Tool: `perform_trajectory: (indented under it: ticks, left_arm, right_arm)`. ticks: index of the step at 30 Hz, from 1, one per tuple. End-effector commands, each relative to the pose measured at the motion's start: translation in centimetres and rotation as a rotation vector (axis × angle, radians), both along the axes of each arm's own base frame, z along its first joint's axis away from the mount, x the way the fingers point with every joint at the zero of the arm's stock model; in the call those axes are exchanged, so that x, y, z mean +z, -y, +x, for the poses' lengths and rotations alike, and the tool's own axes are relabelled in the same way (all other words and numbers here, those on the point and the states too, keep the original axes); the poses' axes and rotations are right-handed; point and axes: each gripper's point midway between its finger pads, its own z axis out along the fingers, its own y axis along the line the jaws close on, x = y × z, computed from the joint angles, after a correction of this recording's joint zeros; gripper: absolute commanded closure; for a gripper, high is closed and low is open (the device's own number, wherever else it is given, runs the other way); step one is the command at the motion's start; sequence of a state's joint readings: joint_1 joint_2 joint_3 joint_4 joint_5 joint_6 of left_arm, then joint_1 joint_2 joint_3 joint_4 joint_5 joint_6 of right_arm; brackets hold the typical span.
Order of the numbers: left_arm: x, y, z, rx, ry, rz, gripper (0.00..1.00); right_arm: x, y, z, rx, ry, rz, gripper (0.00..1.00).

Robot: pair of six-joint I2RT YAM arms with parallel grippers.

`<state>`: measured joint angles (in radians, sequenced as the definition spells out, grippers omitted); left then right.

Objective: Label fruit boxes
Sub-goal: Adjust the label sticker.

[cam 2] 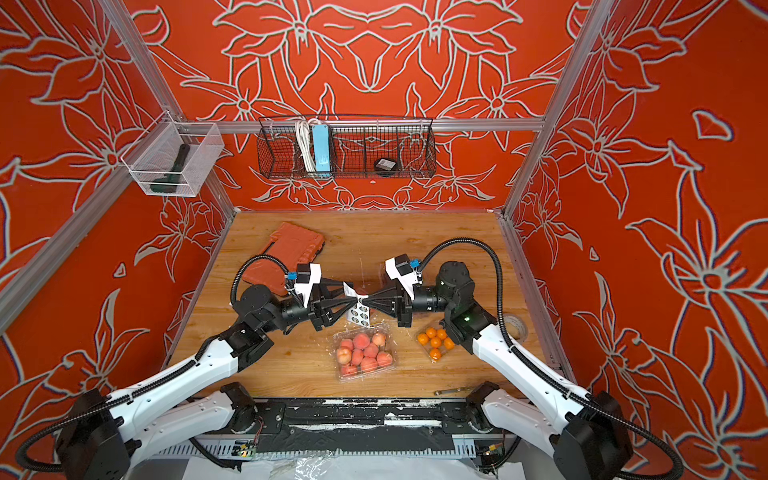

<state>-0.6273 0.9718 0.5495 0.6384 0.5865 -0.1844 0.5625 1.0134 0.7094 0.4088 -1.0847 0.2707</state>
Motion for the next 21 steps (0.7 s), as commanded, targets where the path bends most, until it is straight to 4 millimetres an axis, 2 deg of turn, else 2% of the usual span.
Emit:
perform_trajectory:
  ticks: [1,21]
  left_arm:
    - [1.92,-0.02,-0.05,-0.013,0.03,-0.039,0.49]
    - [1.96,0.29,-0.96,-0.068,0.038,-0.039,0.43]
  right_arm:
    - [0.29,-0.14,-0.49,0.027,0.031,0.013,1.0]
    - [-0.15,-0.25,0.29,-0.011,0.022,0.0,1.0]
